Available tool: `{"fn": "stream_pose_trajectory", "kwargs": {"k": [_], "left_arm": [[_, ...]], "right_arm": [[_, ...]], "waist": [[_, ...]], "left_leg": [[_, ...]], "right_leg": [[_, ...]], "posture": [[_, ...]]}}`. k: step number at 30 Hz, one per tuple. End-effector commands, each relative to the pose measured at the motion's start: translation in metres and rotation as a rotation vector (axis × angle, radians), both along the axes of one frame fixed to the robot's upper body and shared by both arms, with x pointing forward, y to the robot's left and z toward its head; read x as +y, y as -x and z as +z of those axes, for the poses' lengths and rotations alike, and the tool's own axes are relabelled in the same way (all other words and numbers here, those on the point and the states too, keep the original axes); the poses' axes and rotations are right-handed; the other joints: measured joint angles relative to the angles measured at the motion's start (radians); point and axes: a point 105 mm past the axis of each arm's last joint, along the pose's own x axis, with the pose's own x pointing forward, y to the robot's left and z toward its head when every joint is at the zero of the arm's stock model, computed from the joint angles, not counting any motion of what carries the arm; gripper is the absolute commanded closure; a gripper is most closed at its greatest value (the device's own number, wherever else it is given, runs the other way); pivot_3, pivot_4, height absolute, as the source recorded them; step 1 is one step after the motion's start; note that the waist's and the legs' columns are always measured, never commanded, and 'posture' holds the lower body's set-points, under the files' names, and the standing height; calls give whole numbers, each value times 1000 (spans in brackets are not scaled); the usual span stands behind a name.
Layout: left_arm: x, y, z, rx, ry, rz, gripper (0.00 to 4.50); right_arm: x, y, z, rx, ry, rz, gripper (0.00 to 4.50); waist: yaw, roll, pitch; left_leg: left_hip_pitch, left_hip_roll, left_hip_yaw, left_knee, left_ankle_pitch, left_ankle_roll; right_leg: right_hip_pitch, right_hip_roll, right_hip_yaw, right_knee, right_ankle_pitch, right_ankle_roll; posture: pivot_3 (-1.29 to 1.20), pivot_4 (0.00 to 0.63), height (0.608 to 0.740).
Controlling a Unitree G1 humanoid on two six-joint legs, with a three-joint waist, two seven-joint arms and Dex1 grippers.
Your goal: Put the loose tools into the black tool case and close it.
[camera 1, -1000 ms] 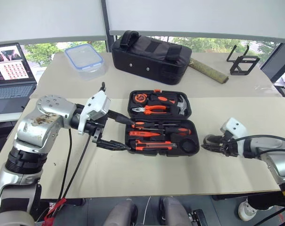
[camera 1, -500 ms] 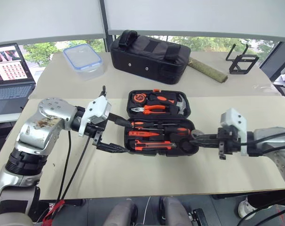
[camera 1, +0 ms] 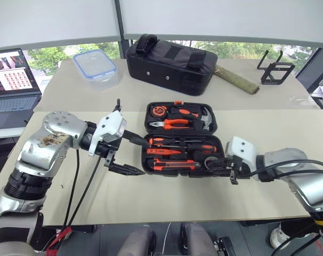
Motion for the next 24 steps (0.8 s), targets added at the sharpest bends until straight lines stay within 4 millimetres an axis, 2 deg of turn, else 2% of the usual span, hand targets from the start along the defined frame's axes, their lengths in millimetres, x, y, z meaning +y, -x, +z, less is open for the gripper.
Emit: {"fn": "stream_pose_trajectory", "kwargs": {"k": [1, 2, 5, 7, 9, 10, 12, 13, 14, 17, 18, 21, 24], "left_arm": [[3, 1, 4, -20, 4, 9, 0], [4, -1, 3, -19, 4, 25, 0], [12, -16, -3, -10, 7, 120, 0], [20, -30, -10, -20, 0, 208, 0], [31, -48, -23, -43, -31, 312, 553], [36, -55, -29, -52, -49, 353, 645], [40, -66, -42, -62, -83, 402, 1441], [41, -73, -50, -68, -101, 423, 1933], [41, -77, -55, -72, -112, 433, 2078], [29, -88, -65, -64, -110, 434, 3215], [25, -89, -67, -64, -108, 427, 3620], [10, -93, -70, -58, -85, 394, 4457], [-1, -92, -71, -37, -57, 365, 4457]], "right_arm": [[2, 12, 17, 3, -31, 44, 1547], [0, 14, 23, 6, -46, 39, 1225], [-18, 8, 42, -16, -78, -34, 1225], [-34, -4, 48, -47, -81, -111, 1225], [-54, -19, 52, -83, -83, -207, 1786], [-62, -26, 52, -90, -85, -242, 1870], [-72, -36, 45, -97, -62, -278, 2589], [-76, -44, 39, -101, -40, -291, 3052], [-79, -48, 35, -104, -24, -295, 3190], [-79, -69, 21, -130, 40, -288, 4318], [-79, -73, 18, -134, 51, -281, 4500], [-68, -85, 8, -135, 79, -232, 4500], [-53, -89, 6, -159, 95, -154, 4500]], "waist": [[0, 0, 0], [0, 0, 0], [0, 0, 0], [-1, 0, 0], [-1, 0, 0], [-1, 0, 0], [-1, 0, 0], [-1, 0, 0], [-1, 0, 0], [-2, 0, 0], [-2, 0, 0], [-5, 0, 0], [-4, 0, 0]], "left_leg": [[0, 0, 0, 0, 0, 0], [0, 0, 0, 0, 0, 0], [0, 0, 0, 0, 0, 0], [0, 0, 0, 0, 0, 0], [1, 0, 0, 0, 0, 0], [1, 0, 0, 0, 0, 0], [1, 0, 0, 0, 0, 0], [1, 0, 0, -1, 0, 0], [1, 0, 0, 0, 0, 0], [0, 0, 1, 0, 0, 0], [-1, -1, 1, 0, 0, 0], [-5, 0, 1, 1, 0, 0], [-10, -1, 2, 2, 1, -1]], "right_leg": [[0, 0, 0, 0, 0, 0], [0, 0, 0, 0, 0, 0], [0, 0, 0, 0, 0, 0], [0, 0, 0, 0, 0, 0], [1, 1, 0, 0, 0, 0], [1, 1, 0, 0, 0, 0], [0, 0, 0, 0, 0, 0], [0, 0, 0, 0, 0, 0], [0, 0, 0, 0, 0, 0], [0, 0, 0, 0, 0, 0], [-1, 0, 0, 0, 0, 0], [-6, -1, 0, 2, 0, 0], [-12, -1, 0, 4, 0, 0]], "posture": [[0, 150, 715], [0, 150, 715], [0, 150, 715], [0, 150, 715], [0, 150, 715], [0, 150, 715], [0, 150, 715], [0, 150, 715], [0, 150, 715], [0, 150, 715], [0, 150, 715], [0, 150, 715], [0, 150, 715]]}}
